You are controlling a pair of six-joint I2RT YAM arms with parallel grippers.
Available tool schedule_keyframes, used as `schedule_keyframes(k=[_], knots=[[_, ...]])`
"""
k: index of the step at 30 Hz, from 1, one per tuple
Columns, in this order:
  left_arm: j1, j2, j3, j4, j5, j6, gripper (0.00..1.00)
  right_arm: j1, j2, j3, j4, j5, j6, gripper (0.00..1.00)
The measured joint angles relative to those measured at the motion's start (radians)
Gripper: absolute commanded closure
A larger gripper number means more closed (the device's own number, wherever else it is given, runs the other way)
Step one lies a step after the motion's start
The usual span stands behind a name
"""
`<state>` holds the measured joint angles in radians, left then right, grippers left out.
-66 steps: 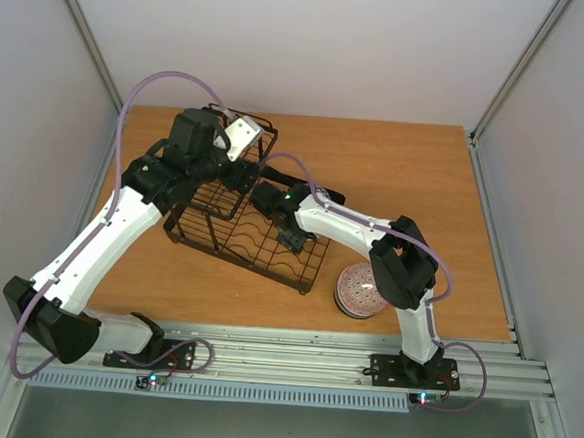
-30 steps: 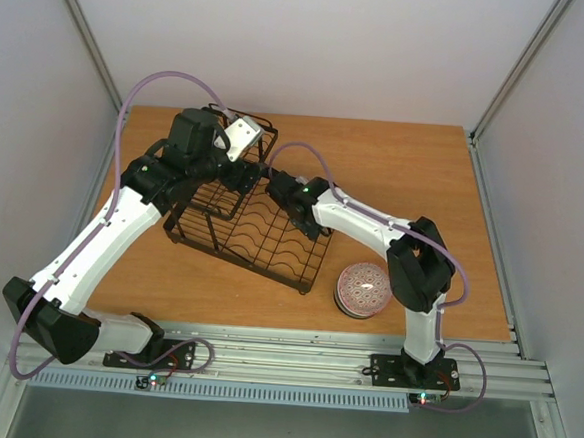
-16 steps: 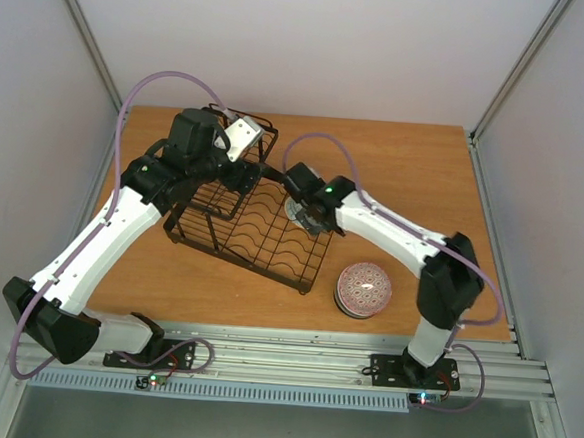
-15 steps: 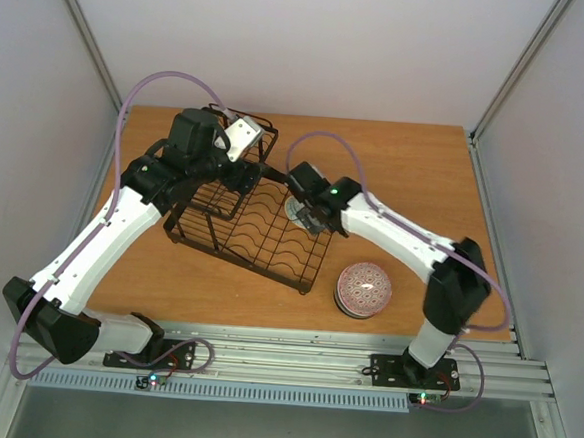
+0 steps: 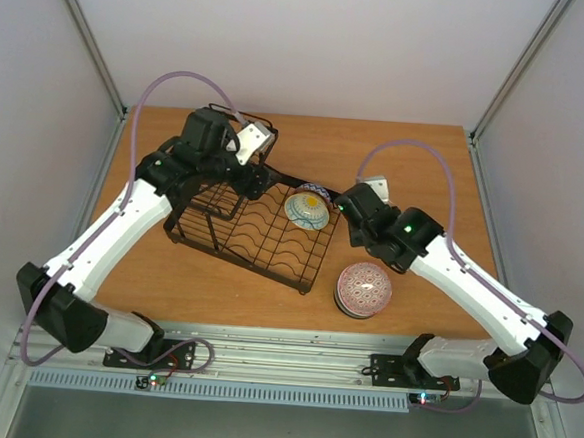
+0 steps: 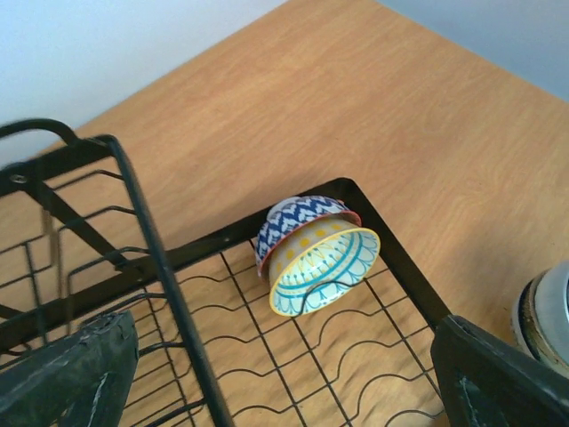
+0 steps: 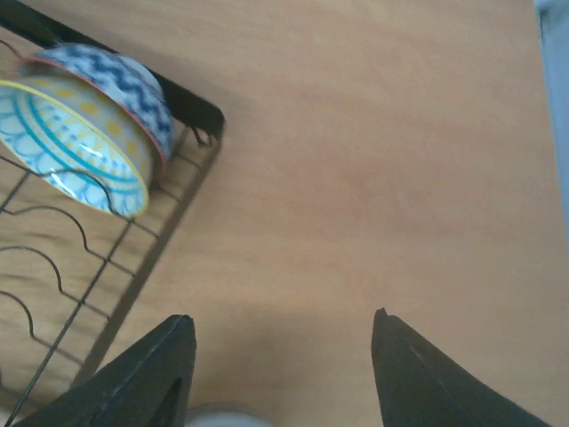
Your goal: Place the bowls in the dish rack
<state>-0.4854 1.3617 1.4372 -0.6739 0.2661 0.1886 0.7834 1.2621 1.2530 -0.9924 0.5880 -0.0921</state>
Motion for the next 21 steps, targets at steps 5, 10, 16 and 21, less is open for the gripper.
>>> schedule_keyframes(k=[5, 10, 16, 21], knots=[[-0.011, 0.079, 0.011, -0.031, 0.036, -0.005, 0.09, 0.002, -0.121, -0.055, -0.190, -0.027, 0.211, 0.59], [-0.069, 0.143, 0.045, -0.058, 0.029, 0.008, 0.09, 0.009, -0.273, -0.139, -0.305, -0.104, 0.312, 0.59], [-0.150, 0.164, 0.054, -0.096, 0.014, 0.026, 0.09, 0.040, -0.301, -0.187, -0.361, -0.158, 0.383, 0.59], [-0.159, 0.183, 0.055, -0.109, 0.004, 0.030, 0.09, 0.064, -0.267, -0.251, -0.357, -0.182, 0.423, 0.59]])
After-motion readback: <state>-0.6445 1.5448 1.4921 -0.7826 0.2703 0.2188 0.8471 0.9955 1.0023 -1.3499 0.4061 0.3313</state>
